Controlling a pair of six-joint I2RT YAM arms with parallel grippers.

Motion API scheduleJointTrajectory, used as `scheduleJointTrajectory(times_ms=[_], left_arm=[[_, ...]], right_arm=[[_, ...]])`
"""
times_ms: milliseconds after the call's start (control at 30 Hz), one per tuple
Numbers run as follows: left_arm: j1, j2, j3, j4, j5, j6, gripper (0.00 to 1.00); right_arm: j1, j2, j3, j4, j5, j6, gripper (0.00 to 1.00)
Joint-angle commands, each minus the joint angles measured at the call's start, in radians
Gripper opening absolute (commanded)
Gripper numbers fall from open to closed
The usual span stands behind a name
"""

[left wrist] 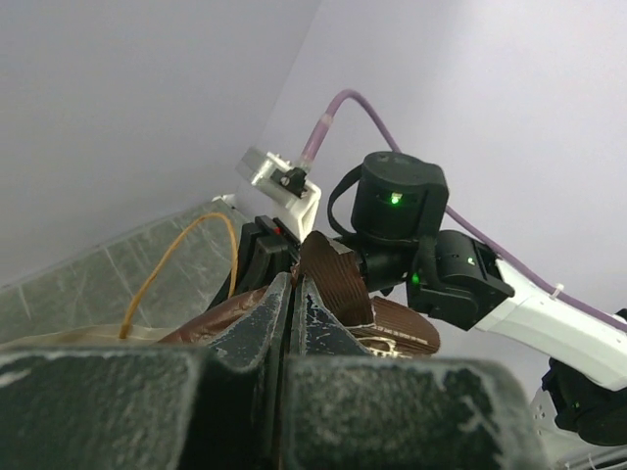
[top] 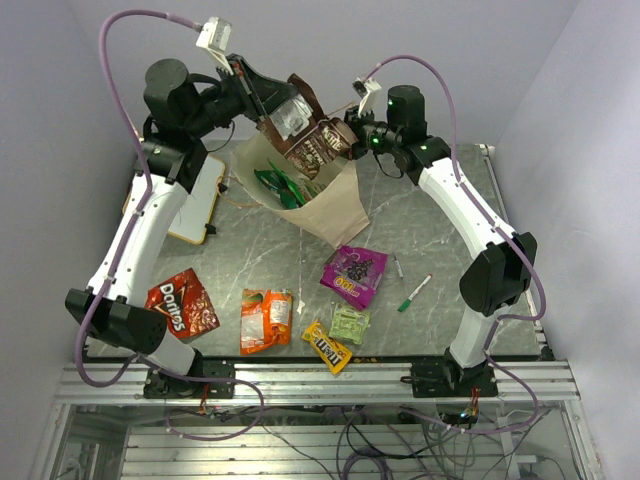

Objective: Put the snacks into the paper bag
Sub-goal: Place the snack in the paper bag.

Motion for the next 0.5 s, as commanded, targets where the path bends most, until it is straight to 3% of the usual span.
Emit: scheduleJointTrajectory(times_ms=[0,467], left_arm=[[-0.018,0.009,-0.038,0.177,0.000,-0.054,0.07],[-0.084,0.006,-0.091,0.230,0.038,-0.064,0.07]], right_arm=[[0.004,-0.022,0.009,0.056,-0.028,0.013,0.00],[0.002,0.002,0.036,0.042,0.026,0.016,0.00]])
